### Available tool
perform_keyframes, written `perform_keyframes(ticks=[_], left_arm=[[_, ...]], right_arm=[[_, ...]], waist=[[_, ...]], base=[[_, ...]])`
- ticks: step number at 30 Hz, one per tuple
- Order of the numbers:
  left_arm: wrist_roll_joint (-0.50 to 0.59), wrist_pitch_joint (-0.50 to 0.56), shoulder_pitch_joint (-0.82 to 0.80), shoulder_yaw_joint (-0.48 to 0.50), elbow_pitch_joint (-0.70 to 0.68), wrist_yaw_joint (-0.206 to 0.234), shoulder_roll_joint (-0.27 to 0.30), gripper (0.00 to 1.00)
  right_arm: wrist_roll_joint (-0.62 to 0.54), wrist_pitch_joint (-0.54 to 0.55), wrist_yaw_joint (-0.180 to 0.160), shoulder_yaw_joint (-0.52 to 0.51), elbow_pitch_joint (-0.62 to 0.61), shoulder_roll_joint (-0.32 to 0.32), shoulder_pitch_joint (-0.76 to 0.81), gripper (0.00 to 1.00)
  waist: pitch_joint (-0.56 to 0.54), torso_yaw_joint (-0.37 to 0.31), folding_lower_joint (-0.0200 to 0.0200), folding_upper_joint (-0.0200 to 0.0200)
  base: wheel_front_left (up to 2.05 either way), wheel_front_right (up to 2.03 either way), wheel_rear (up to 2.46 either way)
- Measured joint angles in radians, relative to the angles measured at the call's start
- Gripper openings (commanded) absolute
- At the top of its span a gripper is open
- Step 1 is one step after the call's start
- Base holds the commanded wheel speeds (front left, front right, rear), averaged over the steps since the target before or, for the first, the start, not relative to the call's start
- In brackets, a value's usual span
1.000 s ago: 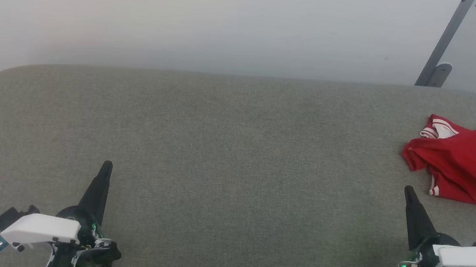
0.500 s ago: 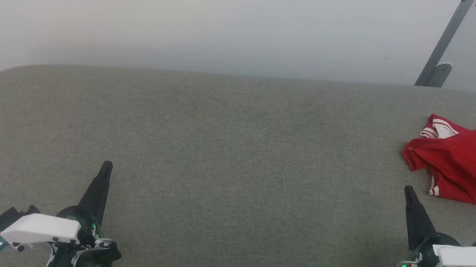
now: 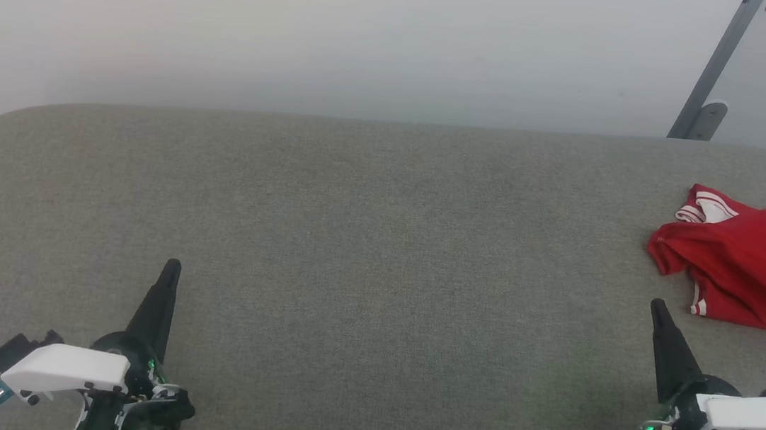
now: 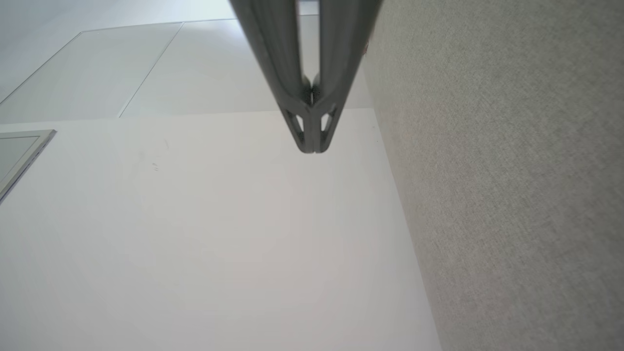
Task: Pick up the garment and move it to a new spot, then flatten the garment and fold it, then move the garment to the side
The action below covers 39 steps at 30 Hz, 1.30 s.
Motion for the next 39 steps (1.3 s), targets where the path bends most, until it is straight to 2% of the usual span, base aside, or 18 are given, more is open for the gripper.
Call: perform_keyframes(ticks=[39], left_arm=[[0.0,0.0,0.0,0.0,0.0,0.0,0.0,0.0]], right_arm=[[0.0,0.0,0.0,0.001,0.0,0.0,0.0,0.0]], waist=[[0.0,0.0,0.0,0.0]], base=[[0.0,0.0,0.0]])
